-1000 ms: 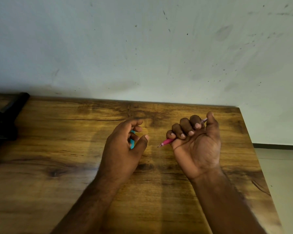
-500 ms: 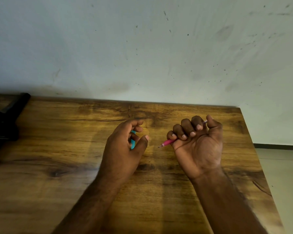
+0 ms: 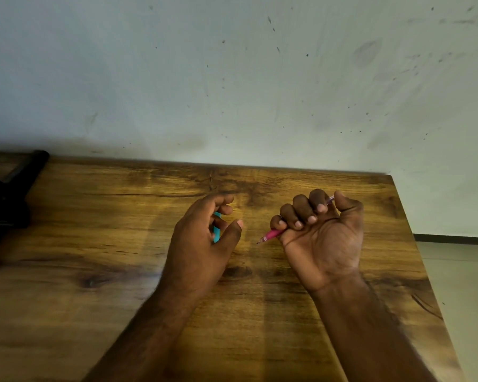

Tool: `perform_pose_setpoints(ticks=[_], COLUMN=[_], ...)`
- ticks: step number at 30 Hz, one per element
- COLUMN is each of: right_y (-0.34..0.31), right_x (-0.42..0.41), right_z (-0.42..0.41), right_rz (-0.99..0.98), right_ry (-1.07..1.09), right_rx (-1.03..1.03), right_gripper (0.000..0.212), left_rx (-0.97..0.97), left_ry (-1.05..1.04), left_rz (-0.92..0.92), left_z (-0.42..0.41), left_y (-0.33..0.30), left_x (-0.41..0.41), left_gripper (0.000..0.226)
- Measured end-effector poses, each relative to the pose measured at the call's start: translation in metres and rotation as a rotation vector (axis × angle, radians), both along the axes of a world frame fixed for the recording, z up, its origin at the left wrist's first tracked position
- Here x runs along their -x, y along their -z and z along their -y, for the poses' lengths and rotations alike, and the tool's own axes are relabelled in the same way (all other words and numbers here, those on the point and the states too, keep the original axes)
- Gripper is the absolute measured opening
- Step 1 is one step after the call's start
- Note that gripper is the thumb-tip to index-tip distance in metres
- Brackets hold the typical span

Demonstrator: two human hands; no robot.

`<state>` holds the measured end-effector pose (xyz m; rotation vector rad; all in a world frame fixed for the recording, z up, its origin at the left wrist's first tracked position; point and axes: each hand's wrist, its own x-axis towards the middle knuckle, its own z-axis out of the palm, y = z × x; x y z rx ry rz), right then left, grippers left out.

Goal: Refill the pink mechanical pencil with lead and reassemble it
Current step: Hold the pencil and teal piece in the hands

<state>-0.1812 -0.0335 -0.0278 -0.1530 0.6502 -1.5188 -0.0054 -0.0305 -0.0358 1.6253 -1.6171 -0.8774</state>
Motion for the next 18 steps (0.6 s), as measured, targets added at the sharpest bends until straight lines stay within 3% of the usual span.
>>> perform_pose_setpoints(ticks=[18], right_y=[0.0014], right_x=[0.0023], right_z=[0.0003], right_rz=[0.015], right_ry=[0.05], right_rx=[0.024], right_gripper=[0.038], left_rx=[-0.001], left_ry=[0.001], left_rz=[-0.006], left_z=[-0.0008], left_y=[-0.0002], left_x=[-0.0006], left_gripper=[0.042])
